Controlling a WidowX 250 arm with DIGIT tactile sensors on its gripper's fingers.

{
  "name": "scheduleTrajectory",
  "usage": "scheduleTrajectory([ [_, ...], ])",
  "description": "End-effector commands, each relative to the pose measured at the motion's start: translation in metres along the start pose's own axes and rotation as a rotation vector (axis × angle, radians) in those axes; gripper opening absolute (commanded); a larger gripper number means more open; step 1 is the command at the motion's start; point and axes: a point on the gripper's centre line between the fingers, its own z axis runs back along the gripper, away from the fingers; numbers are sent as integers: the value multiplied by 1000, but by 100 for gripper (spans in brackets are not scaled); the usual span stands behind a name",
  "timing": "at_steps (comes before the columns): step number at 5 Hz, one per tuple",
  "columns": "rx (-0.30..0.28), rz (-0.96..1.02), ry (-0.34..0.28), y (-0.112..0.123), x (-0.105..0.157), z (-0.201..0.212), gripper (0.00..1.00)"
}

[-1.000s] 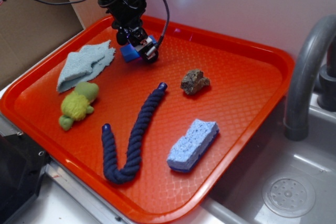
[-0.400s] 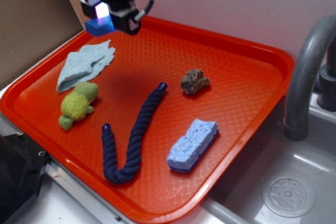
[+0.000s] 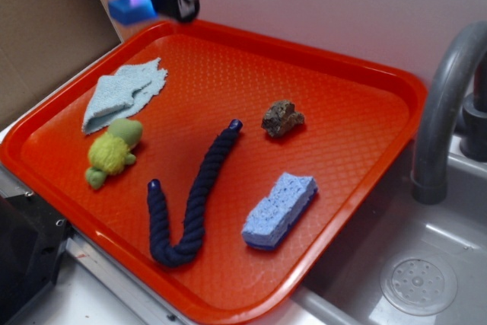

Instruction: Grab the blue block.

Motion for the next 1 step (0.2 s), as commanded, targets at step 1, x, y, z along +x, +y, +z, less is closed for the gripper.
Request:
scheduleTrajectory([
  [1,29,132,-166,8,30,29,0],
])
